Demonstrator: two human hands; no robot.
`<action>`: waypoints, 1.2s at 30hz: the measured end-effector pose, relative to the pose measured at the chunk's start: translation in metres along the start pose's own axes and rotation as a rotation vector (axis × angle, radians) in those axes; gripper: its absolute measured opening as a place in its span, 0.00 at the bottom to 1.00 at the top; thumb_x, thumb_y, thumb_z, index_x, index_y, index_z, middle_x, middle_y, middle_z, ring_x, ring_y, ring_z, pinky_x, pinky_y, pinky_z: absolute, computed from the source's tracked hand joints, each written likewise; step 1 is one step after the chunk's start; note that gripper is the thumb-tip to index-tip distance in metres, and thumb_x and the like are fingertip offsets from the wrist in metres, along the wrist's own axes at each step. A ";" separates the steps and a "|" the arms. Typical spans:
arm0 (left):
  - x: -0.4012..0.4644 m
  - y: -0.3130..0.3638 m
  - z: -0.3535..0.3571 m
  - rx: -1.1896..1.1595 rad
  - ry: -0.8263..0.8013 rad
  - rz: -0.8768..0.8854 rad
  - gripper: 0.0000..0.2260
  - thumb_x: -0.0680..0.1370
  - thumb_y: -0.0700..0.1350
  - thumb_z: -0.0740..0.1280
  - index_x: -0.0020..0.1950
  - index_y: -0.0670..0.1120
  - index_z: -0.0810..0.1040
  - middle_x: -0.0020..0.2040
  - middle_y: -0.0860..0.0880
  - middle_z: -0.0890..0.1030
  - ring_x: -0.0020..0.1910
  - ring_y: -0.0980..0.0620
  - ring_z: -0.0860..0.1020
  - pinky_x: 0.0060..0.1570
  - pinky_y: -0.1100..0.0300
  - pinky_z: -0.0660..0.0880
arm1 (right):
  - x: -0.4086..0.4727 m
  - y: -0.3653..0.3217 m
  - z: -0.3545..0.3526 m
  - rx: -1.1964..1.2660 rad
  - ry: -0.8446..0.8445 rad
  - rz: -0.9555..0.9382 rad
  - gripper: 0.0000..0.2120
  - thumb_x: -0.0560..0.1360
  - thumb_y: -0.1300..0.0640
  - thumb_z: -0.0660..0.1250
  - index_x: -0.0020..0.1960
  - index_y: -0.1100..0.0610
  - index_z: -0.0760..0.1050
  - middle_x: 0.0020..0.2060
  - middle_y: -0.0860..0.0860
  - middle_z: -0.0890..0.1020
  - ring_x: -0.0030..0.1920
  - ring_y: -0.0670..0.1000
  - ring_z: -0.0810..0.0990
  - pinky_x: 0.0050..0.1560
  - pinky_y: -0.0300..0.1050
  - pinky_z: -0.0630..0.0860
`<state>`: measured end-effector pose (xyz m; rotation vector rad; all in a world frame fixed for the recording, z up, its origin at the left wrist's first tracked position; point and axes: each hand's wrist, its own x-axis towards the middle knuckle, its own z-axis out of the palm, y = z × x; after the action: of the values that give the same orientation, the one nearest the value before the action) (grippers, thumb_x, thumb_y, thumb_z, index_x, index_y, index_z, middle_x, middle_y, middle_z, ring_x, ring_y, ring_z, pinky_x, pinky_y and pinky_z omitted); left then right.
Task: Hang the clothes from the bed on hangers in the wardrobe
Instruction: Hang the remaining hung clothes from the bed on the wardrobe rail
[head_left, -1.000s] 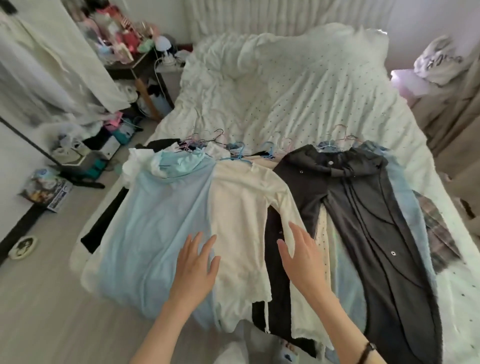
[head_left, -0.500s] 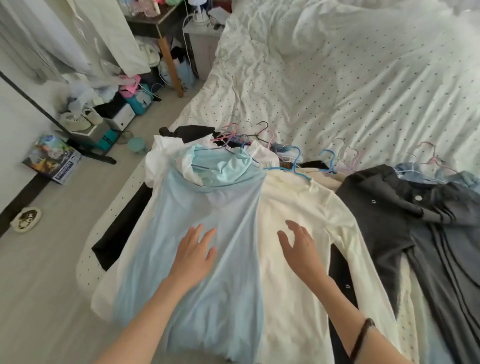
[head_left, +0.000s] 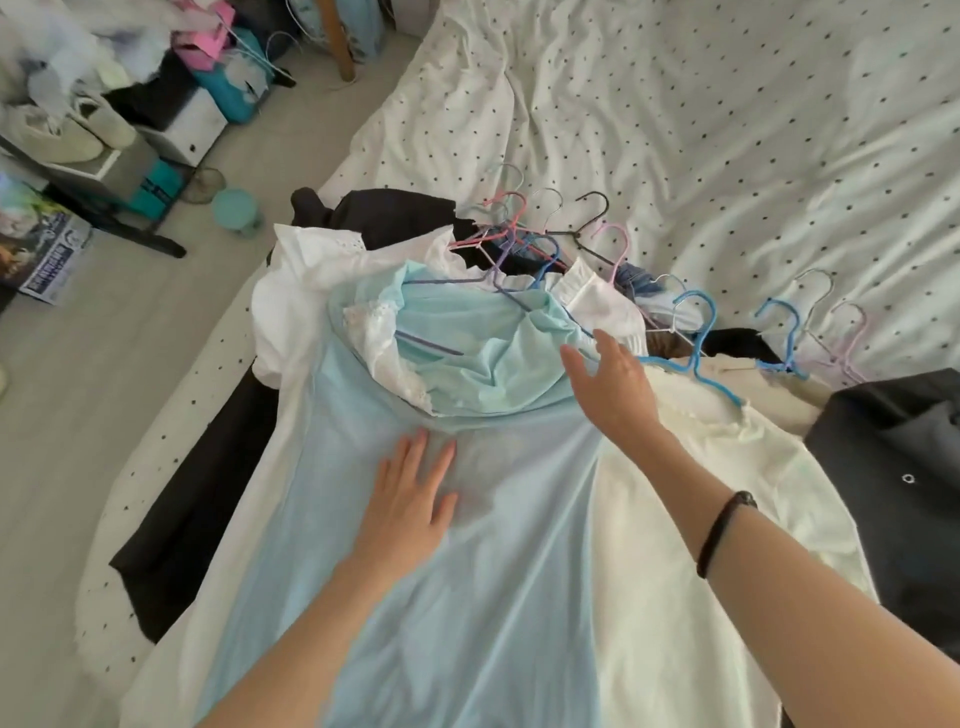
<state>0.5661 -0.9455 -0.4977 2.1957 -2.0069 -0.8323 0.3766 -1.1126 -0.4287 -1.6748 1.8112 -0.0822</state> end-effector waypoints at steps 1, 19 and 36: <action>-0.002 0.000 0.010 0.003 -0.012 -0.002 0.26 0.73 0.54 0.55 0.70 0.47 0.63 0.67 0.36 0.70 0.63 0.35 0.72 0.54 0.40 0.74 | 0.012 -0.002 0.004 0.000 -0.033 0.028 0.28 0.78 0.43 0.55 0.71 0.59 0.61 0.67 0.59 0.69 0.68 0.59 0.65 0.64 0.53 0.63; -0.007 -0.007 -0.023 -0.216 0.228 0.027 0.17 0.79 0.51 0.53 0.65 0.47 0.67 0.59 0.43 0.77 0.57 0.47 0.74 0.56 0.53 0.72 | 0.007 -0.019 -0.006 0.289 0.049 0.084 0.14 0.77 0.50 0.63 0.43 0.62 0.74 0.36 0.56 0.76 0.39 0.55 0.72 0.37 0.46 0.63; -0.037 0.236 -0.184 0.010 0.547 0.579 0.25 0.79 0.56 0.50 0.72 0.43 0.64 0.70 0.41 0.66 0.70 0.43 0.62 0.68 0.37 0.56 | -0.288 0.148 -0.221 0.618 0.660 0.043 0.20 0.72 0.55 0.70 0.27 0.59 0.65 0.24 0.46 0.64 0.28 0.44 0.60 0.31 0.42 0.56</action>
<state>0.4280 -1.0048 -0.2364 1.4658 -2.1378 -0.1301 0.1270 -0.9090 -0.2055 -1.2211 1.9749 -1.1666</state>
